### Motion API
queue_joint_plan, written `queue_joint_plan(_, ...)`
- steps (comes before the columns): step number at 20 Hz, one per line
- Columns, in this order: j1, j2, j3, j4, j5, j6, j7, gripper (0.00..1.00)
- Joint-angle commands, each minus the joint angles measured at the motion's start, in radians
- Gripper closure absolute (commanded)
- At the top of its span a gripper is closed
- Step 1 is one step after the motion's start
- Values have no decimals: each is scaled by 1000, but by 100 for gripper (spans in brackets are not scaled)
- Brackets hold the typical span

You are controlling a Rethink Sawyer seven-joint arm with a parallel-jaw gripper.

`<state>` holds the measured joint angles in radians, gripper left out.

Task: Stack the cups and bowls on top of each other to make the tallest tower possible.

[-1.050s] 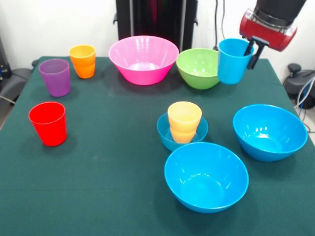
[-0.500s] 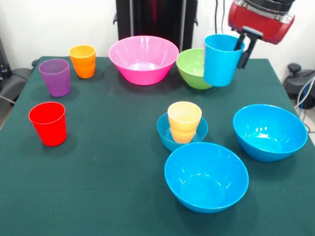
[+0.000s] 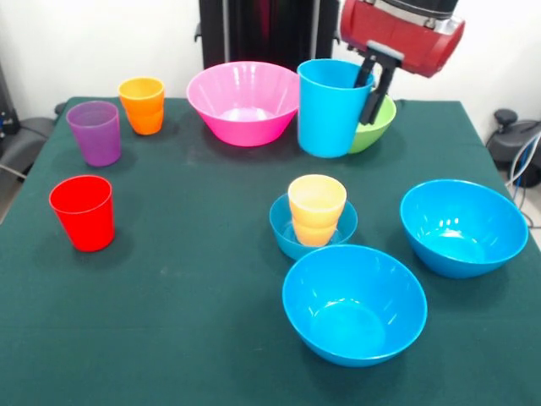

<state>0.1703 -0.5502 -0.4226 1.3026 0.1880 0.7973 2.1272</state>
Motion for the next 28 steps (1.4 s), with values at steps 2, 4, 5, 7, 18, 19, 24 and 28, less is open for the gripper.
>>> queue_joint_plan(2,-25,4,171,-14,-105,59,-165,100)
queue_joint_plan(4,-31,4,182,-8,-112,46,-162,100)
queue_joint_plan(5,-32,5,186,-8,-116,46,-158,100)
queue_joint_plan(7,-34,6,192,-6,-123,40,-149,100)
queue_joint_plan(18,-43,23,220,9,-123,29,-87,100)
queue_joint_plan(19,-45,24,220,6,-126,31,-87,100)
queue_joint_plan(24,-52,28,220,9,-144,12,-93,100)
queue_joint_plan(28,-61,30,226,22,-155,-16,-104,100)
